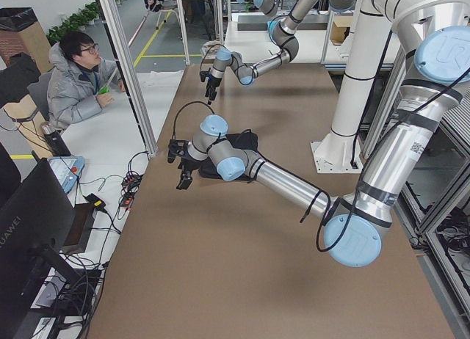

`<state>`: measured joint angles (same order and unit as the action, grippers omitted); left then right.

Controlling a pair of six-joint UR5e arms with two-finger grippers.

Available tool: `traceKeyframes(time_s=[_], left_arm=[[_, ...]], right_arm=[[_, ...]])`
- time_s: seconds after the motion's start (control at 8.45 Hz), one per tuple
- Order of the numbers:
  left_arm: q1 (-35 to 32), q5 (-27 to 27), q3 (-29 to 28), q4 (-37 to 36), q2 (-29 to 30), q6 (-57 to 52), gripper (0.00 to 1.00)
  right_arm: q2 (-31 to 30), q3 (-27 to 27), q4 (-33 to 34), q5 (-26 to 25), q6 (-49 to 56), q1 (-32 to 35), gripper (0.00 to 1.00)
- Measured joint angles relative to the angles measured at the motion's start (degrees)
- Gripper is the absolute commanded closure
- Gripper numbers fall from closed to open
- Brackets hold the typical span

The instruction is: Fold clothes

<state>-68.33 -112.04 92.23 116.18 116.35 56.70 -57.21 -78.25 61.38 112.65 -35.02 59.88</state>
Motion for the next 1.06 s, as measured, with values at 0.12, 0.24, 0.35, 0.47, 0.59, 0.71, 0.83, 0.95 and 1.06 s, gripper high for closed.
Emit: traceKeyframes(time_s=[0.12, 0.24, 0.35, 0.47, 0.59, 0.71, 0.83, 0.95, 1.06], left_arm=[[-2.39, 0.04, -0.38, -0.41, -1.47, -6.68, 0.0], [-5.64, 0.21, -1.26, -1.81, -2.55, -13.71, 0.0], [-8.8, 0.68, -1.82, -3.6, -3.97, -21.06, 0.0], [-11.92, 2.07, -2.01, -4.76, -6.5, -29.76, 0.0], [-13.97, 4.85, -2.1, -5.25, -9.22, -38.15, 0.0], [-14.95, 9.16, -2.28, -5.33, -11.4, -44.52, 0.0], [-15.38, 13.34, -2.39, -5.31, -13.04, -48.24, 0.0], [-15.56, 15.72, -2.4, -5.29, -13.95, -49.92, 0.0], [-15.62, 16.76, -2.39, -5.27, -14.32, -50.53, 0.0]], right_arm=[[-1.23, -0.19, 4.96, 2.65, 9.48, 4.79, 0.05], [-2.99, -0.28, 9.18, 3.6, 19.53, 9.31, 0.05], [-4.45, -0.29, 12.56, 2.22, 27.2, 12.85, 0.05], [-5.99, -0.28, 15.0, -0.73, 33.34, 15.8, 0.05], [-7.44, -0.28, 15.86, -3.05, 37.09, 18.16, 0.05], [-9.37, -0.33, 15.26, -4.18, 38.94, 20.08, 0.05], [-10.98, -0.54, 14.19, -4.5, 39.86, 21.87, 0.05], [-12.05, -0.73, 13.7, -4.57, 40.65, 23.18, 0.05], [-12.94, -0.72, 13.55, -4.75, 41.42, 23.83, 0.05]])
